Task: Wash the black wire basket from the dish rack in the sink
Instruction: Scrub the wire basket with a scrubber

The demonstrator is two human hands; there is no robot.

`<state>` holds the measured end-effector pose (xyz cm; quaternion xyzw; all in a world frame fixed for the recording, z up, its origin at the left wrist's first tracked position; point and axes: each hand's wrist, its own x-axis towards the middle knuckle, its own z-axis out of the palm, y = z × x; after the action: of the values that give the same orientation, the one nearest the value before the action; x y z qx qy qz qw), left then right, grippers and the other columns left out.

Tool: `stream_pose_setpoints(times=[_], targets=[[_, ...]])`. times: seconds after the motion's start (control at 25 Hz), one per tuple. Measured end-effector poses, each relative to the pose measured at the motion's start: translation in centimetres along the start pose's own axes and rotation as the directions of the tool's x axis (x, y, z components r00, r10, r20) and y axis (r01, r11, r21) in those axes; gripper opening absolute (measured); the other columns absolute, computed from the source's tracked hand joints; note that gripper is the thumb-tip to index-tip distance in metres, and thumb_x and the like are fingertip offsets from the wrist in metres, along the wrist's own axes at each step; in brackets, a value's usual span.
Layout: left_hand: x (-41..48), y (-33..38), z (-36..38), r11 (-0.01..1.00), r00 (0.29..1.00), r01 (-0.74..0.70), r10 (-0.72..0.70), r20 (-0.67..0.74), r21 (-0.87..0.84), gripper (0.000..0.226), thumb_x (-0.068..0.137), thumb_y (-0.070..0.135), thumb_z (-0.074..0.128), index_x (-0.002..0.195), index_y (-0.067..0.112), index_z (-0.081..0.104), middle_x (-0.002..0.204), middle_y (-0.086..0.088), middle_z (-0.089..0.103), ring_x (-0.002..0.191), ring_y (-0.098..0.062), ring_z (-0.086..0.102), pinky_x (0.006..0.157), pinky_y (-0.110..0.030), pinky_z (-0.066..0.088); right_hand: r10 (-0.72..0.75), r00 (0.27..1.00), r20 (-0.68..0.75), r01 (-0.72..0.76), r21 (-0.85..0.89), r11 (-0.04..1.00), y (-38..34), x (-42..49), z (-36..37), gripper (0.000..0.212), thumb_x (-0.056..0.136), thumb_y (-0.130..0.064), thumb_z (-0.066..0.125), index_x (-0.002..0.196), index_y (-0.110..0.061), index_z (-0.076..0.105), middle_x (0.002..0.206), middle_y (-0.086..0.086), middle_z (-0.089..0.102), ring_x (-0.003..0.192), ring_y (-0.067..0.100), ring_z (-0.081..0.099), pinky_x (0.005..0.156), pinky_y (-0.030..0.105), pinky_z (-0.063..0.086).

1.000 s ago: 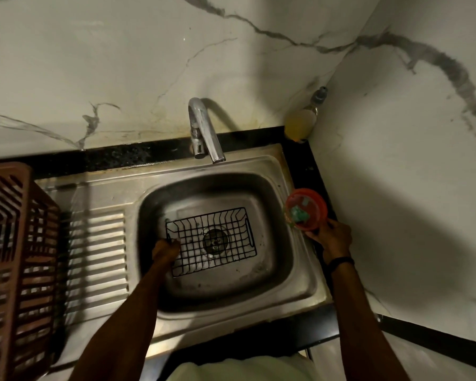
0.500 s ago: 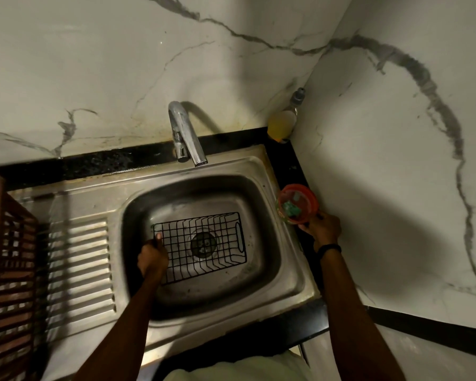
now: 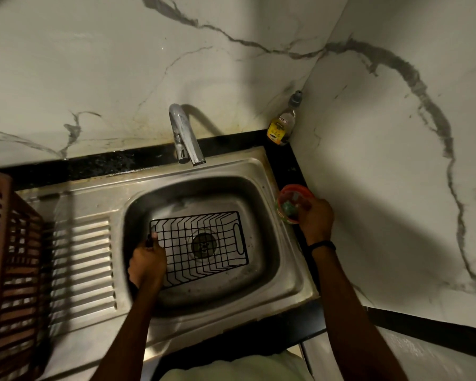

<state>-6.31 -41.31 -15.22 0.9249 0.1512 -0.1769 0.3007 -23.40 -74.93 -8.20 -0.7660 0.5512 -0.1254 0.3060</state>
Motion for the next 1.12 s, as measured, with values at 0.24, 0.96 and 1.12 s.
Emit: stream_pose_setpoints(times=[0.24,0.96,1.12], targets=[[-1.7,0.0,-0.9,0.995,1.0,-0.011,0.008,-0.024,-0.1,0.085,0.089,0.079,0.028,0.117,0.01,0.071,0.112,-0.025,0.069,0.106,-0.046,0.063,0.098,-0.054,0.049,0.207,0.908,0.364,-0.378,0.499,0.78,-3.0,1.1,0.9,0.027,0.086,0.005,0.052,0.075,-0.013,0.071,0.082,0.001,0.065,0.088,0.025,0.06,0.078,0.024,0.051],[-3.1,1.4,-2.3,0.984,0.996,-0.018,0.002,-0.089,-0.178,0.075,0.096,0.072,0.035,0.117,0.009,0.07,0.106,-0.024,0.072,0.104,-0.044,0.066,0.098,-0.049,0.049,0.11,0.967,0.229,-0.138,0.109,0.984,-3.7,1.1,-2.7,0.025,0.089,-0.007,0.065,0.113,0.0,0.067,0.098,0.016,0.07,0.091,0.023,0.07,0.072,0.022,0.052],[-3.4,1.6,-2.4,0.98,0.997,-0.019,0.004,-0.077,-0.196,0.077,0.091,0.078,0.035,0.109,0.013,0.071,0.098,-0.017,0.073,0.099,-0.041,0.067,0.097,-0.052,0.05,0.172,0.947,0.272,-0.234,0.218,0.947,-4.2,0.7,-0.9,0.027,0.099,-0.013,0.048,0.114,-0.007,0.068,0.11,0.016,0.068,0.099,0.03,0.066,0.08,0.035,0.059]])
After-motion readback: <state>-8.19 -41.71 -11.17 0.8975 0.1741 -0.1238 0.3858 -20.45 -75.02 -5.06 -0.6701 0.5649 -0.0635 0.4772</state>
